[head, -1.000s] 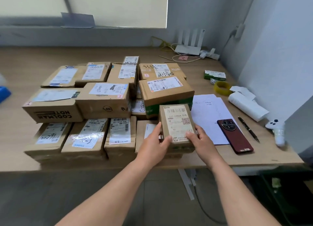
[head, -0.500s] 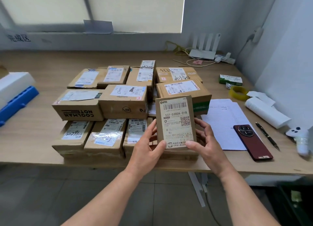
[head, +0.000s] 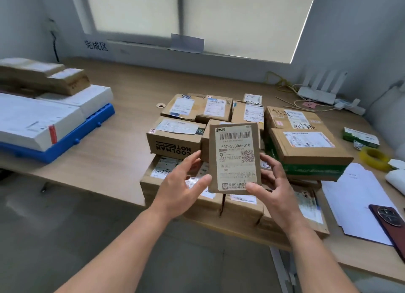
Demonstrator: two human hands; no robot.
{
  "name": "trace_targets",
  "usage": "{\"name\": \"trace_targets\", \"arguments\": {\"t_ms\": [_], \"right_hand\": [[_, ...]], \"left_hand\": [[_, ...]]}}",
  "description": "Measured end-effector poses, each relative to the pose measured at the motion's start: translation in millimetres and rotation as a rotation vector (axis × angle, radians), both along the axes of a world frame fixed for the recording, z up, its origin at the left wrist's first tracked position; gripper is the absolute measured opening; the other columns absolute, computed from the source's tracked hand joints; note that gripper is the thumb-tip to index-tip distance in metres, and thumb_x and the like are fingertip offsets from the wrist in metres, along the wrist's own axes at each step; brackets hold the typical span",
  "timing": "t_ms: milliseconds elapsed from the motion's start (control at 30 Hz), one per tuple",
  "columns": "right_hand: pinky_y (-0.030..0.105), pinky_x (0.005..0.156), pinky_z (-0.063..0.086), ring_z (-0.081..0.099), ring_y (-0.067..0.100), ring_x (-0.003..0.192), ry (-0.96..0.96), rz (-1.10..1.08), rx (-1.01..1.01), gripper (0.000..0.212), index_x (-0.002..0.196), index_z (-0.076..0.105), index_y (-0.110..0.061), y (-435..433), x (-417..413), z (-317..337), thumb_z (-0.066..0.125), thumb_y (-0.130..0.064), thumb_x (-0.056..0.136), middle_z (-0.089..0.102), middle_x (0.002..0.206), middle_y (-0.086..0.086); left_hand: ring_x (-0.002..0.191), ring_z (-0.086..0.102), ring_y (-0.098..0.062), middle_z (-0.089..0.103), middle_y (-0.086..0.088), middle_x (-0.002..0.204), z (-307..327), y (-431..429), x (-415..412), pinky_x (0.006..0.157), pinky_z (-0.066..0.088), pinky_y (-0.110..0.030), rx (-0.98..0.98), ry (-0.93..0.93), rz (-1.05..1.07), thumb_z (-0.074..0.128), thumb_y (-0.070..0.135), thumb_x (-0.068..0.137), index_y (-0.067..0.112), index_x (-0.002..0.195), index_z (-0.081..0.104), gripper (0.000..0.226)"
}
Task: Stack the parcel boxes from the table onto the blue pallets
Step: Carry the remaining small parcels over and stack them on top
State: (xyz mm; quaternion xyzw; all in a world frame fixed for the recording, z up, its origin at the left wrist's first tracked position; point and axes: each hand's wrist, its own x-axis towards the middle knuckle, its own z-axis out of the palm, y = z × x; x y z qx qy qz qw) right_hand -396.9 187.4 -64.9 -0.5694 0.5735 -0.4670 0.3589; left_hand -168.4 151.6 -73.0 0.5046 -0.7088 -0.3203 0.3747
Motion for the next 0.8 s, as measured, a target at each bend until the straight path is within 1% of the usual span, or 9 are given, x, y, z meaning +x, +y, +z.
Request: {"name": "trace_targets", "arguments": {"t_ms": [67, 100, 200, 267, 400, 533, 633, 667, 800], "right_hand": [[0.043, 0.094, 0.052, 0.061, 0.008, 0.108, -0.01, 0.018, -0.015, 0.072, 0.12, 0.042, -0.059, -10.2, 26.5, 4.4, 0.071, -0.052, 0.055, 0.065, 0.109, -0.012], [0.045, 0.094, 0.051, 0.061, 0.007, 0.108, -0.008, 0.032, -0.022, 0.071, 0.118, 0.042, -0.06, -14.8, 40.8, 6.9, 0.07, -0.053, 0.054, 0.065, 0.109, -0.011], [0.044, 0.096, 0.05, 0.06, 0.005, 0.108, -0.02, 0.069, -0.037, 0.07, 0.117, 0.043, -0.06, -28.3, 85.9, 11.0, 0.07, -0.053, 0.053, 0.066, 0.109, -0.011], [0.045, 0.095, 0.051, 0.062, 0.009, 0.106, -0.041, 0.094, -0.045, 0.07, 0.117, 0.044, -0.059, -37.4, 116.5, 11.6, 0.072, -0.05, 0.053, 0.067, 0.108, -0.008], [0.045, 0.09, 0.054, 0.066, 0.015, 0.102, -0.111, 0.177, -0.056, 0.07, 0.117, 0.047, -0.053, -53.5, 174.7, 10.3, 0.075, -0.043, 0.053, 0.066, 0.109, -0.001], [0.041, 0.087, 0.056, 0.066, 0.017, 0.102, -0.134, 0.228, -0.049, 0.071, 0.118, 0.048, -0.05, -65.8, 226.8, 7.5, 0.074, -0.044, 0.053, 0.067, 0.108, -0.002], [0.051, 0.092, 0.052, 0.062, 0.019, 0.107, -0.126, 0.263, -0.039, 0.074, 0.121, 0.046, -0.051, -78.1, 260.7, 4.6, 0.075, -0.046, 0.053, 0.065, 0.112, -0.001], [0.051, 0.092, 0.052, 0.063, 0.019, 0.107, -0.139, 0.28, -0.03, 0.074, 0.121, 0.046, -0.051, -83.0, 271.0, 3.4, 0.075, -0.046, 0.053, 0.065, 0.112, 0.001], [0.043, 0.089, 0.054, 0.066, 0.018, 0.102, -0.184, 0.344, 0.003, 0.068, 0.113, 0.048, -0.055, -103.5, 311.7, -2.5, 0.077, -0.041, 0.054, 0.069, 0.103, 0.0]], "left_hand": [[0.121, 0.048, 0.002, 0.052, 0.014, 0.133, 2.7, -4.8, 33.0, 0.1, 0.047, -0.035, -0.038, -0.024, 0.07, 0.051, 0.064, 0.076, 0.037, 0.141, 0.035, 0.073], [0.121, 0.049, 0.0, 0.052, 0.013, 0.133, 3.5, -6.5, 49.2, 0.1, 0.047, -0.035, -0.063, -0.049, 0.105, 0.053, 0.062, 0.077, 0.036, 0.141, 0.035, 0.071], [0.122, 0.049, -0.009, 0.052, 0.006, 0.135, 4.0, -11.8, 96.6, 0.1, 0.045, -0.035, -0.138, -0.156, 0.192, 0.061, 0.048, 0.082, 0.027, 0.141, 0.037, 0.067], [0.124, 0.047, -0.012, 0.05, 0.003, 0.137, 2.6, -15.5, 127.0, 0.101, 0.044, -0.035, -0.17, -0.229, 0.231, 0.064, 0.042, 0.085, 0.023, 0.143, 0.036, 0.067], [0.129, 0.044, -0.013, 0.045, 0.004, 0.143, -0.6, -23.0, 183.3, 0.105, 0.042, -0.035, -0.174, -0.324, 0.305, 0.061, 0.046, 0.086, 0.024, 0.145, 0.032, 0.07], [0.131, 0.041, -0.014, 0.041, 0.004, 0.145, -2.5, -25.0, 235.2, 0.108, 0.038, -0.037, -0.147, -0.38, 0.372, 0.06, 0.047, 0.086, 0.026, 0.146, 0.029, 0.071], [0.131, 0.039, -0.013, 0.042, 0.005, 0.144, -2.7, -27.9, 268.6, 0.109, 0.034, -0.035, -0.133, -0.408, 0.417, 0.059, 0.047, 0.086, 0.026, 0.146, 0.028, 0.071], [0.131, 0.039, -0.012, 0.042, 0.005, 0.143, -2.7, -28.9, 278.1, 0.109, 0.032, -0.034, -0.127, -0.409, 0.43, 0.06, 0.046, 0.086, 0.026, 0.146, 0.028, 0.071], [0.132, 0.037, -0.012, 0.043, 0.006, 0.143, -4.0, -34.3, 311.2, 0.11, 0.031, -0.034, -0.115, -0.423, 0.486, 0.06, 0.045, 0.085, 0.026, 0.145, 0.029, 0.071]]}}
